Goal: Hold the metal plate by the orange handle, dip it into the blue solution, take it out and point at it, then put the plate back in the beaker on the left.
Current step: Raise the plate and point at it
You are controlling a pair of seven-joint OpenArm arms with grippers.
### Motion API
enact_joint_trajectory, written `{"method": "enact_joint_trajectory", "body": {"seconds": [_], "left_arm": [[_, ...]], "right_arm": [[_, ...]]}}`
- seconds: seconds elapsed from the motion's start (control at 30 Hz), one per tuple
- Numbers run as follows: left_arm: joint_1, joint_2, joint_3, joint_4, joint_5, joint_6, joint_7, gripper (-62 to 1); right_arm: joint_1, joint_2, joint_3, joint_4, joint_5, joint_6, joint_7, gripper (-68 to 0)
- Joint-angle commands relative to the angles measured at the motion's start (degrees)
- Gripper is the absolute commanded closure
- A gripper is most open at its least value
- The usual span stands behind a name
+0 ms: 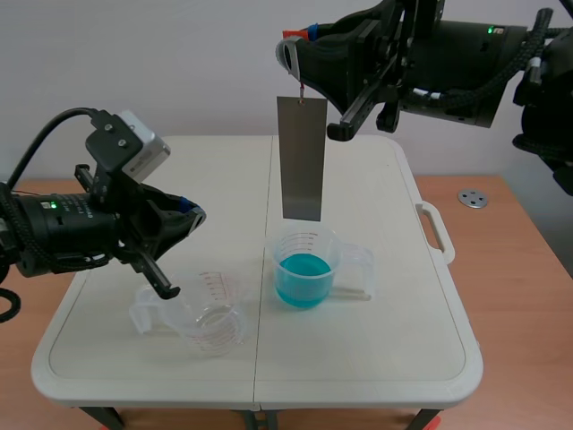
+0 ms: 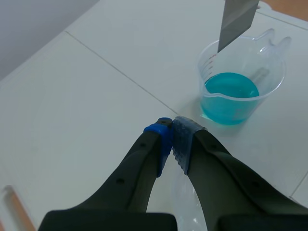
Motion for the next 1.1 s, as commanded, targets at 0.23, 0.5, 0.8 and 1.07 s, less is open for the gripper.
{"method": "enact_joint_trajectory", "body": {"seconds": [0.23,0.5,0.8,1.07], "left_arm": [[-6.21,5.81,5.44,-5.66,5.40,-0.46,-0.66,-2.7],[-10.10,10.03,7.69,-9.18,10.03,1.49,-0.70,-2.7],[-10.34,10.51,7.74,-9.18,10.10,1.49,-0.61,-2.7],[-10.21,10.38,7.54,-9.14,10.03,2.21,-0.63,-2.7]], "right_arm": [[1.14,0.28,0.87,1.51,1.07,0.44,0.90,-1.3],[1.14,0.28,0.87,1.51,1.07,0.44,0.87,-1.3],[1.14,0.28,0.87,1.51,1.07,0.44,0.72,-1.3],[1.14,0.28,0.87,1.51,1.07,0.44,0.72,-1.3]]}}
